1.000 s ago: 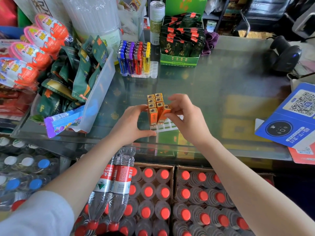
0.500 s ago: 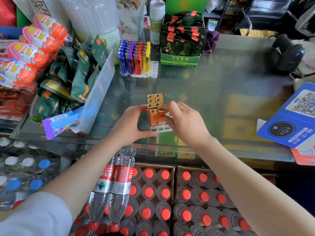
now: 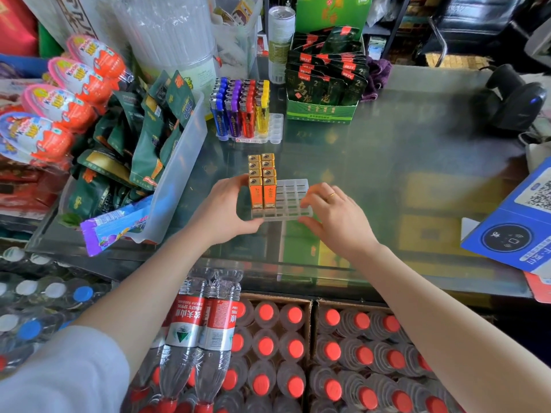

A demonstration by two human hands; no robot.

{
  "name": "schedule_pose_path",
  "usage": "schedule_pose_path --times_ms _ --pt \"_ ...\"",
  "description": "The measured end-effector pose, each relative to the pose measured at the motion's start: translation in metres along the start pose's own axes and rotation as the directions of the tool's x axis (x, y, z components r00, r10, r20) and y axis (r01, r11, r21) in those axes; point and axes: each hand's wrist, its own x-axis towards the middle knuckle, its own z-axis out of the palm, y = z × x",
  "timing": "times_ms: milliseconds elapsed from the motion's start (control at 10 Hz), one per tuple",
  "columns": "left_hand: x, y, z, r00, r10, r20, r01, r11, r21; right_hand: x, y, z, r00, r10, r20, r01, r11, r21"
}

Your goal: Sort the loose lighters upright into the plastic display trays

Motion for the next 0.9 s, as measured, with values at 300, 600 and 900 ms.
schedule_pose_path --times_ms 300,600,900 --pt "-0.012 0.005 -0.04 0.939 0.047 -0.34 -0.014 0.995 0.098 0.07 -0.013 0.015 0.984 0.162 0.079 -0.168 0.983 0.075" --pt "-0.013 0.02 -0.077 0.911 0.21 -0.355 -0.145 0.969 0.202 0.12 -0.031 0.033 0.981 0.174 0.088 -0.182 0.98 0.086" --pt "-0.015 0.016 -0.087 0.908 0.213 -0.362 -0.13 0.962 0.239 0.131 -0.045 0.033 0.973 0.197 0.119 -0.21 0.972 0.107"
